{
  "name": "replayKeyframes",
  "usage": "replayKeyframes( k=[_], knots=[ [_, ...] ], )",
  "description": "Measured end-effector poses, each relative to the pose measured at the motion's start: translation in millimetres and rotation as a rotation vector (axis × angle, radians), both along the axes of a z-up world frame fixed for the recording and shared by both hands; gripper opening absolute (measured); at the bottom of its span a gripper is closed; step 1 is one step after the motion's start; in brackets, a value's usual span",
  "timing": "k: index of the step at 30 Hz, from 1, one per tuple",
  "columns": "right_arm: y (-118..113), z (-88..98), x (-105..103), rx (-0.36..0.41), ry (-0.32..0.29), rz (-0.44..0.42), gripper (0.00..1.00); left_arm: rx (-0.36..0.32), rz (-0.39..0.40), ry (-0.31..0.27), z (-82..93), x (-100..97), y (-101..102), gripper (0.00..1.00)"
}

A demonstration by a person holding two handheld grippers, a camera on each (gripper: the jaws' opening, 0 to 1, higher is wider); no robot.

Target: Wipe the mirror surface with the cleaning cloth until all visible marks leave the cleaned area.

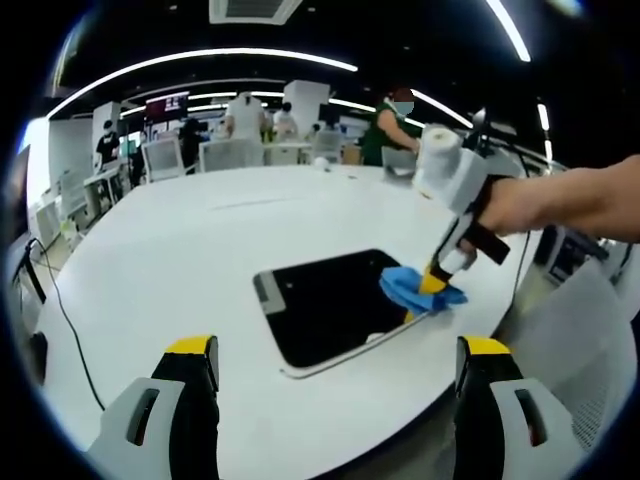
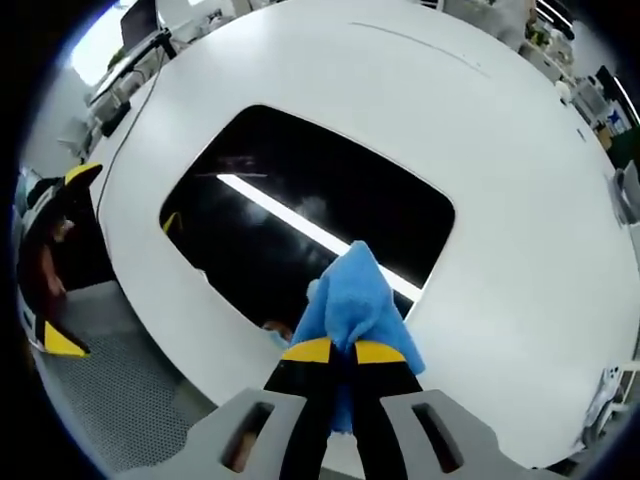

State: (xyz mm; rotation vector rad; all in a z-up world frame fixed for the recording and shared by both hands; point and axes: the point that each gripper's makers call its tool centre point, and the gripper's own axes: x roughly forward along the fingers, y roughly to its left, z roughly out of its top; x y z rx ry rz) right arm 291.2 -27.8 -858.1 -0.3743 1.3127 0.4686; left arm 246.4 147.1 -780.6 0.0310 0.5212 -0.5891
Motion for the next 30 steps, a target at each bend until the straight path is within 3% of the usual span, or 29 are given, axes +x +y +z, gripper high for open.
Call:
replayKeyframes(
  k=[21,30],
  knots=[
    [38.9,0.1,3.7,0.007,0.004,0.034,0.0,-0.013,0.002,0.001,1.2,1.1,0.5,0.99],
    [75.8,-1.6,5.1,0.047,0.004,0.067,0.0,-0.022,0.015,-0.002,2.9,1.0,2.3,0.99]
  ],
)
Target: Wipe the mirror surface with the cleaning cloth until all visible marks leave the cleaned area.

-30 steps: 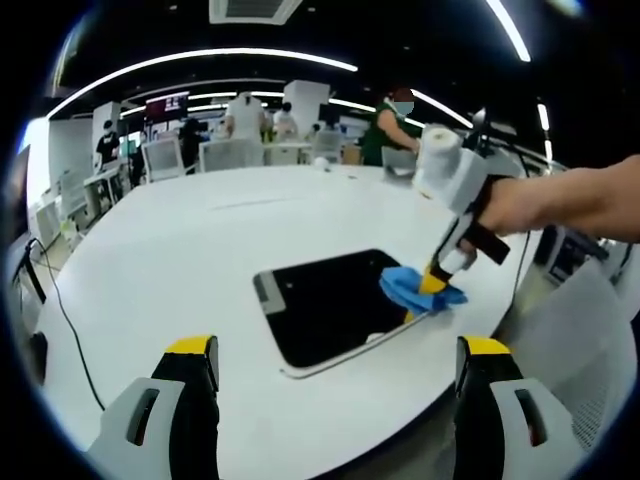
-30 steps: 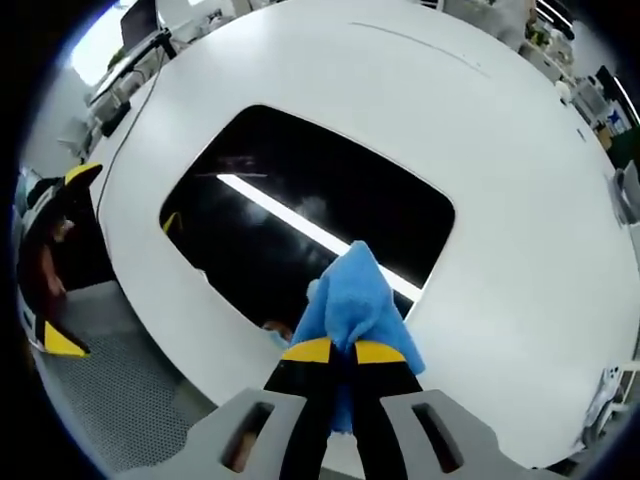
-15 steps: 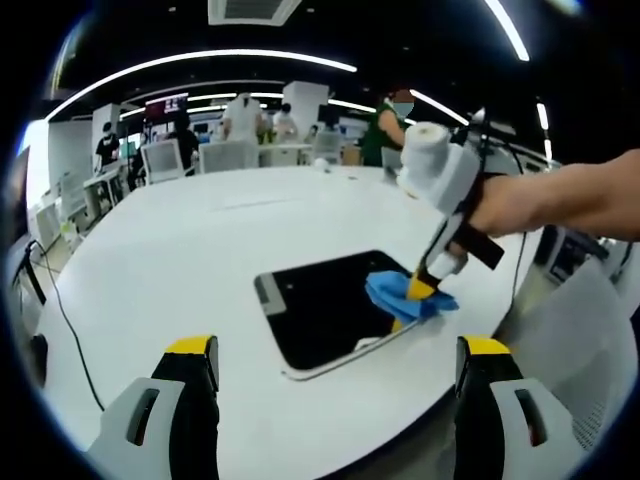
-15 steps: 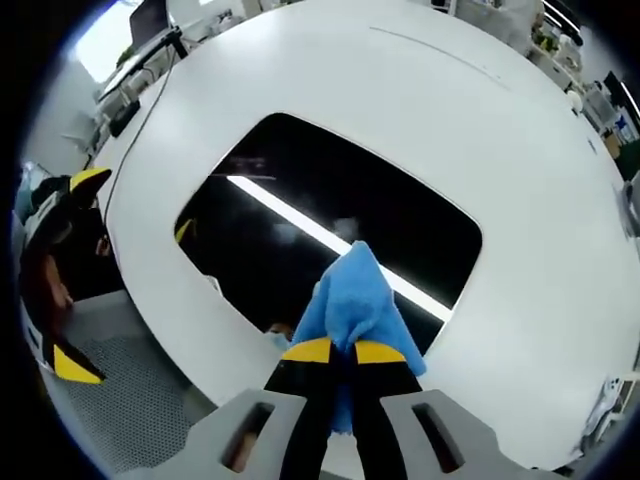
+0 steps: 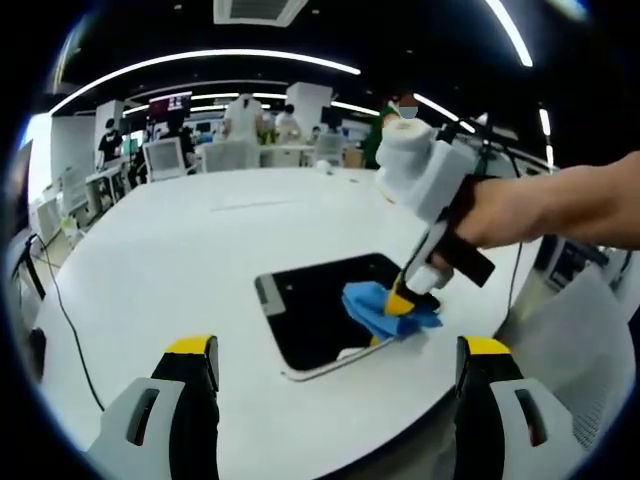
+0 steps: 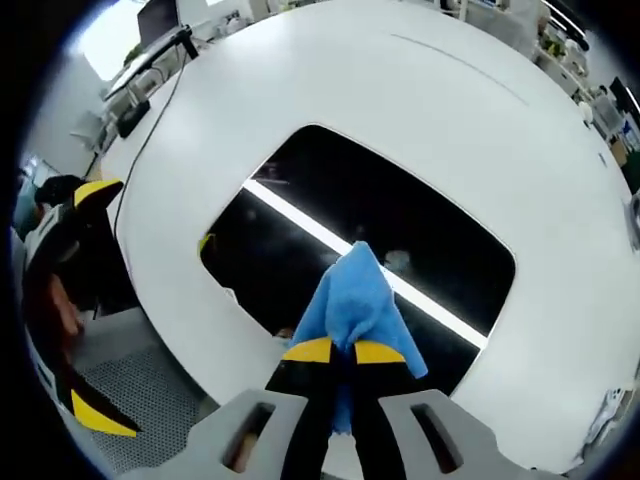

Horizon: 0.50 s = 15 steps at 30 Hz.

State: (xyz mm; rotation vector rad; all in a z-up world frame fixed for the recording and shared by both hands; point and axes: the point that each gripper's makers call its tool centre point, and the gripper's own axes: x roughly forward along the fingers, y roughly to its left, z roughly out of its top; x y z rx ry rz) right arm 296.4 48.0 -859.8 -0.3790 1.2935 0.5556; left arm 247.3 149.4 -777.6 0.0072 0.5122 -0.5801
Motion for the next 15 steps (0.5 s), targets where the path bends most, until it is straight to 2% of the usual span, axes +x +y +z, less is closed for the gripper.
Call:
replayKeyframes(
  k=[6,15],
  knots=[
    [19.4,4.1,-3.3,0.013,0.005,0.012,0.0,0.003,-0.002,0.0,-0.1,0.0,-0.8,0.99],
    [41.4,0.5,3.3,0.03,0.012,0.029,0.0,0.007,-0.005,-0.007,0.2,0.7,-1.3,0.99]
  ],
)
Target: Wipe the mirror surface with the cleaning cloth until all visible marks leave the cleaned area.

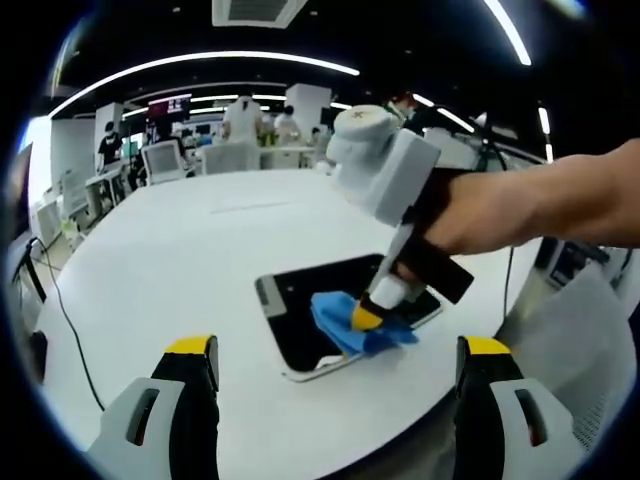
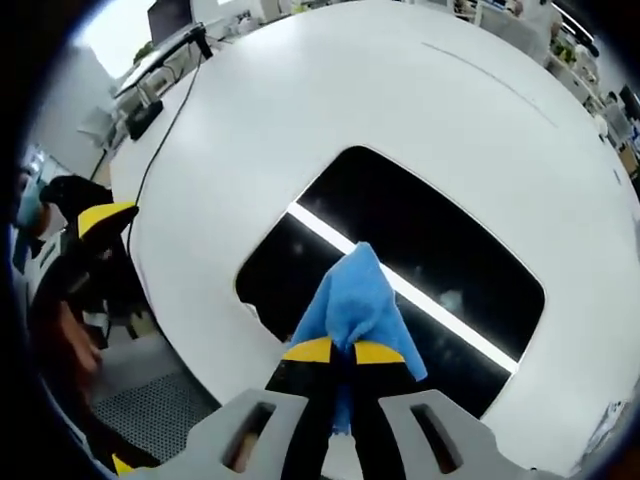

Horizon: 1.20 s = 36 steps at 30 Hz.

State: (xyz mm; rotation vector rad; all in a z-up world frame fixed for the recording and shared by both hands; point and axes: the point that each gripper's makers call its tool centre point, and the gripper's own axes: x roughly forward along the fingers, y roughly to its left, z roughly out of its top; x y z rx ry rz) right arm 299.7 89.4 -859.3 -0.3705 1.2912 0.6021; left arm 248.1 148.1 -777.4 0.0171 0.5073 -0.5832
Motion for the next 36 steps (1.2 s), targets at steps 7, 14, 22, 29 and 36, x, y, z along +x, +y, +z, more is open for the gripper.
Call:
replayKeyframes(
  k=[7,14,22,29,36],
  knots=[
    [20.3,2.0,-1.2,0.008,0.001,0.032,0.0,0.016,-0.014,0.001,-2.6,-0.4,-2.3,0.99],
    [33.4,2.1,0.4,0.015,-0.002,0.051,0.0,0.026,-0.023,0.008,-6.1,-1.0,-2.5,0.99],
    [54.1,3.2,-0.2,0.029,-0.001,0.072,0.0,0.025,-0.023,0.007,-6.2,-0.8,-2.7,0.99],
    [61.0,4.4,-1.0,0.044,0.0,0.089,0.0,0.034,-0.023,0.012,-7.7,-1.1,-1.6,0.99],
    [60.6,3.2,-0.5,0.07,-0.01,0.107,0.0,0.036,-0.022,0.014,-8.2,-0.2,-1.4,0.99]
  ],
)
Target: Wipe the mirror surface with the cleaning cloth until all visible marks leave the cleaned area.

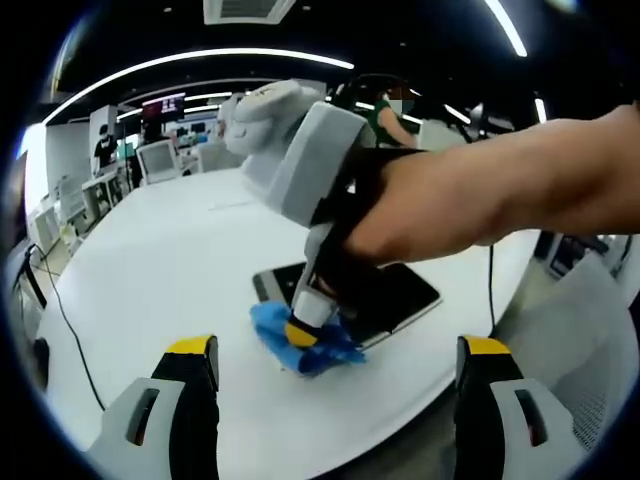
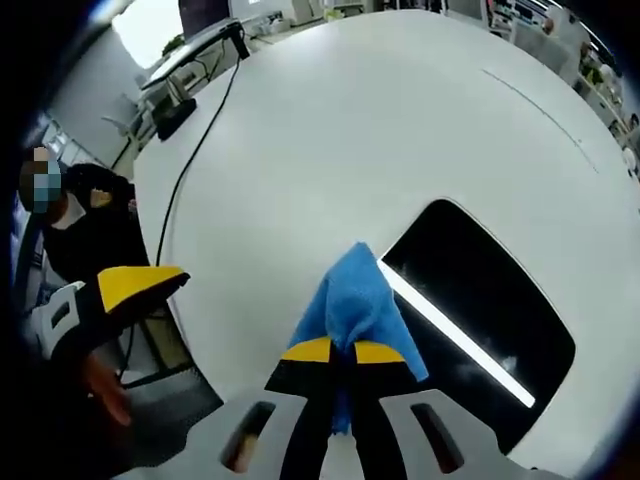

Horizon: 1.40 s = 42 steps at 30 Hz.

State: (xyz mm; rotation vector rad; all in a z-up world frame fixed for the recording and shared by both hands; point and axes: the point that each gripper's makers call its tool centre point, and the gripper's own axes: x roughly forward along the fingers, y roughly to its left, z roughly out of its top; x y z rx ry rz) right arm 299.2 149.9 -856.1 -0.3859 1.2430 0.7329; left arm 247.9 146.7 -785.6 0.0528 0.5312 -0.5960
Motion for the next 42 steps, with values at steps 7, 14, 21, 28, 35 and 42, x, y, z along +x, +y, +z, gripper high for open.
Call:
replayKeyframes(
  k=[7,14,21,28,35,42],
  knots=[
    [0.9,-0.3,0.1,0.01,-0.016,0.025,0.0,-0.001,0.0,0.003,0.1,0.4,-0.1,0.99],
    [2.0,-3.8,3.2,0.003,-0.032,0.051,0.0,0.001,-0.003,0.005,-0.6,0.1,0.0,0.99],
    [1.7,-4.4,3.2,0.005,-0.041,0.073,0.0,-0.001,0.001,0.009,-0.7,0.1,0.9,0.99],
    [1.9,-4.1,2.3,0.005,-0.074,0.122,0.0,0.0,-0.003,0.009,-0.3,-0.5,0.1,0.99],
    [2.1,-5.4,4.3,0.007,-0.077,0.122,0.0,-0.003,0.0,0.008,-0.1,0.2,0.3,0.99],
    [1.5,-5.1,4.9,-0.009,-0.074,0.129,0.0,-0.006,0.007,0.005,0.5,1.6,1.5,0.99]
  ],
)
